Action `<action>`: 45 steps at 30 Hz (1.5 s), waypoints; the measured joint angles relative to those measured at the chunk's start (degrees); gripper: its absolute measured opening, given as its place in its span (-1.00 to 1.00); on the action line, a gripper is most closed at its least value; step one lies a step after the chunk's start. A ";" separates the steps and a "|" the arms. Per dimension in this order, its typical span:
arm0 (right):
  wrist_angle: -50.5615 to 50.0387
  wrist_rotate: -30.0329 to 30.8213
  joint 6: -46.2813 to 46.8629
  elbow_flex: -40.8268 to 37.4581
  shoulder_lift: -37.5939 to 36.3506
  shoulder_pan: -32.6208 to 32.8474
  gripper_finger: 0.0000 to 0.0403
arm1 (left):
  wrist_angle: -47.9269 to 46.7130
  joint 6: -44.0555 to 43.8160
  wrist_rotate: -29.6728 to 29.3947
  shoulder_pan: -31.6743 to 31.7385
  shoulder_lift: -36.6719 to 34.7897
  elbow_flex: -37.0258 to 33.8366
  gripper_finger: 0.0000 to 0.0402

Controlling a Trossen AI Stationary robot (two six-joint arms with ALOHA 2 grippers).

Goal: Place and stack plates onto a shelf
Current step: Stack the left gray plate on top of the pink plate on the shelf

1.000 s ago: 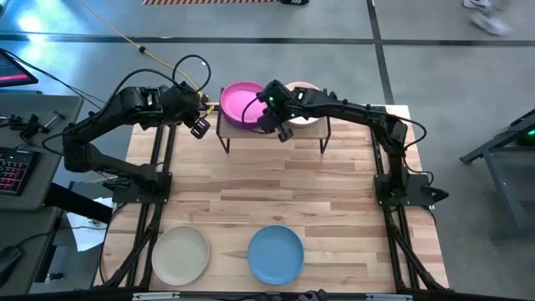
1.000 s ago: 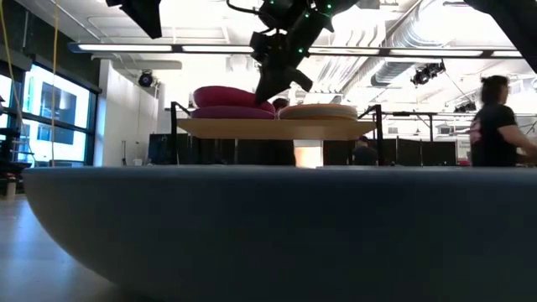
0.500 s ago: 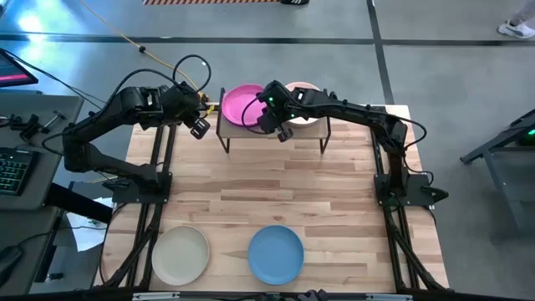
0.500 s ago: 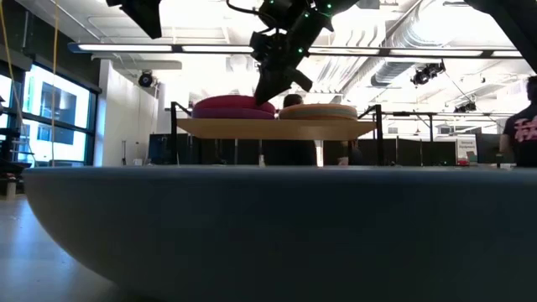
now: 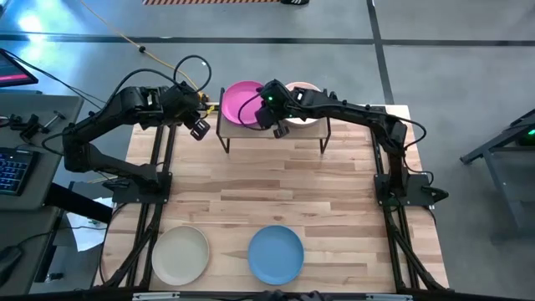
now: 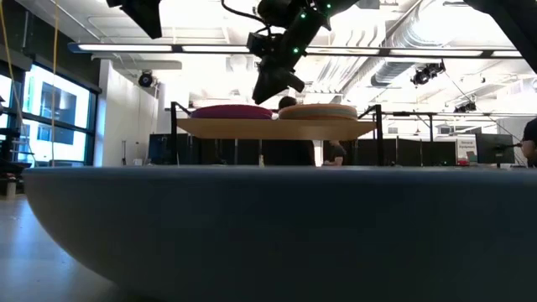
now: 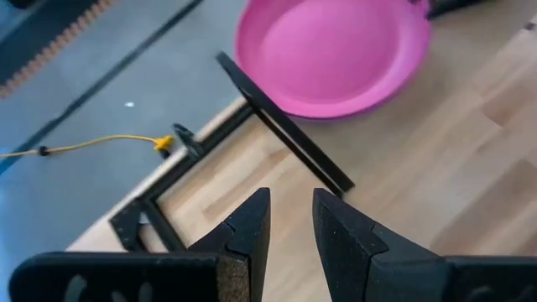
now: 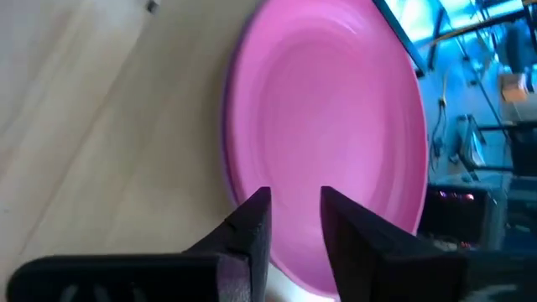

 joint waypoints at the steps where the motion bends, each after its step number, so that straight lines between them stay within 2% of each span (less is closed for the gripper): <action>1: 0.00 0.67 0.04 0.00 0.00 0.13 -0.54 | -0.03 0.00 0.97 0.00 0.00 0.00 -0.59; 6: -1.34 4.24 0.96 0.82 -1.38 1.02 -0.54 | -0.35 0.50 6.18 -0.47 0.00 0.00 -0.59; 10: -5.58 7.78 4.17 4.96 -2.19 2.51 -0.54 | -3.20 0.39 9.07 -2.09 0.00 0.00 -0.59; 17: -20.68 9.22 15.54 18.13 -2.22 5.61 -0.54 | -8.65 -1.68 9.39 -7.21 -0.02 0.00 -0.59; 22: -29.42 9.22 26.94 27.67 -2.25 8.28 -0.54 | -9.91 -1.64 12.20 -11.50 -0.01 0.00 -0.59; 26: -28.50 9.91 33.18 24.61 -6.03 10.82 -0.54 | -9.97 -1.64 13.88 -15.46 -0.47 -0.75 -0.59; 34: -35.01 10.75 46.48 24.77 -7.05 15.30 -0.54 | -9.76 -3.61 18.50 -22.02 -6.43 -12.78 -0.59; 45: -40.52 10.64 52.08 24.79 -7.06 20.05 -0.54 | -4.98 -12.17 25.10 -31.33 -15.45 -27.69 -0.59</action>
